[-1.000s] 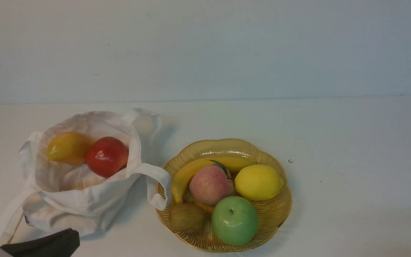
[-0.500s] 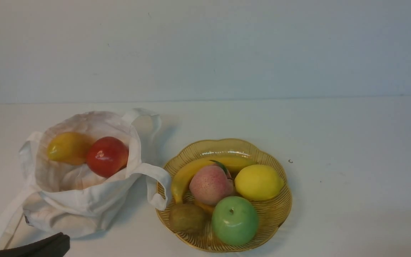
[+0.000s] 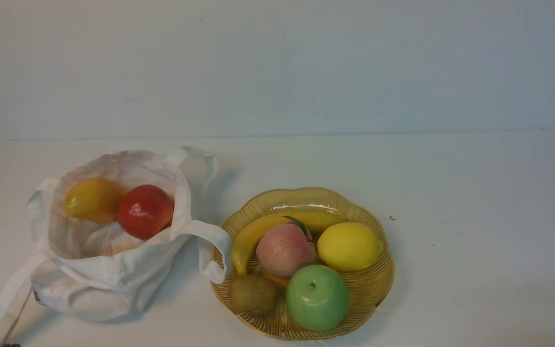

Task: Take the fruit out of the cloth bag on the white table and place them on a plate.

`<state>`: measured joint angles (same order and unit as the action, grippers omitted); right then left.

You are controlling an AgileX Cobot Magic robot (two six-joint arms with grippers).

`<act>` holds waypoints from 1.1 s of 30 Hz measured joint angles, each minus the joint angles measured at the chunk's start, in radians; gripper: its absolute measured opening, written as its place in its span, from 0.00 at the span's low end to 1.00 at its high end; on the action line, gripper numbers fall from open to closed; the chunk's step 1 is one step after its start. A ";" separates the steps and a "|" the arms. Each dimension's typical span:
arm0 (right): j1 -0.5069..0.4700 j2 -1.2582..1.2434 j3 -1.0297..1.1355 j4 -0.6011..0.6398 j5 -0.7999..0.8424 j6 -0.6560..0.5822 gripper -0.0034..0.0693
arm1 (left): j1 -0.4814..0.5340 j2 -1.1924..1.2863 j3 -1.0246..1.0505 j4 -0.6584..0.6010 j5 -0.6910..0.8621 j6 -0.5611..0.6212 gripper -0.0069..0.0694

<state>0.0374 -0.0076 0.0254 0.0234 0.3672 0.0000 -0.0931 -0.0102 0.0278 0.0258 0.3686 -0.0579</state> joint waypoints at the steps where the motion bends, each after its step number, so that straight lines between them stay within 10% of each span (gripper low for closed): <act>1: 0.000 0.000 0.000 0.000 0.000 0.000 0.03 | 0.000 0.000 0.000 0.002 0.005 0.000 0.08; 33: 0.000 0.000 0.000 0.000 0.000 0.000 0.03 | 0.082 0.000 0.000 0.003 0.010 -0.002 0.08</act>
<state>0.0374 -0.0076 0.0254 0.0234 0.3672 0.0000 -0.0107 -0.0102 0.0278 0.0287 0.3781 -0.0598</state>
